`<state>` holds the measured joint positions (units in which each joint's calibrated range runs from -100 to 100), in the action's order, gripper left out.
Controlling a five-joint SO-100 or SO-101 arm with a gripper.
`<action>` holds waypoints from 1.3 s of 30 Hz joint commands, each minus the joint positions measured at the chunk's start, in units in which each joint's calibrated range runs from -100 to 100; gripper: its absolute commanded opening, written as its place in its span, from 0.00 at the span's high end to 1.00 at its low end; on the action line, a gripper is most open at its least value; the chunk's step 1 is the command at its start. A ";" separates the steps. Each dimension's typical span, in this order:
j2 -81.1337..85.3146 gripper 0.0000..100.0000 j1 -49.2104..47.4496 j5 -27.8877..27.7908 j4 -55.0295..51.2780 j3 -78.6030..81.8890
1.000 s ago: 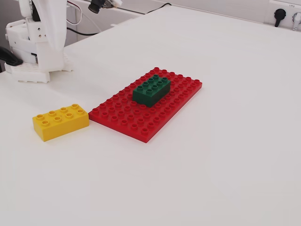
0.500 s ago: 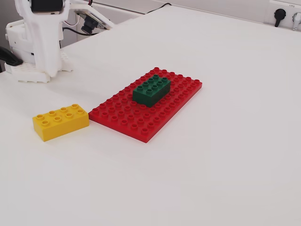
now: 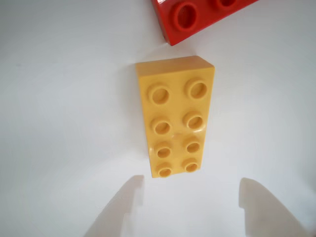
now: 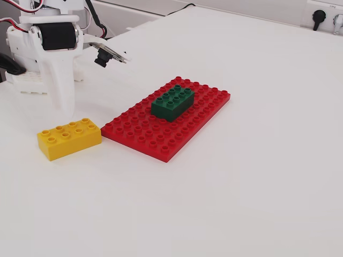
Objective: Put yellow lego brick onto the green one
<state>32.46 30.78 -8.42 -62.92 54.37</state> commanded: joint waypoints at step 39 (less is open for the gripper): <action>-13.23 0.82 -3.07 -0.28 6.09 -0.01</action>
<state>19.29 27.61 -8.42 -56.78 56.27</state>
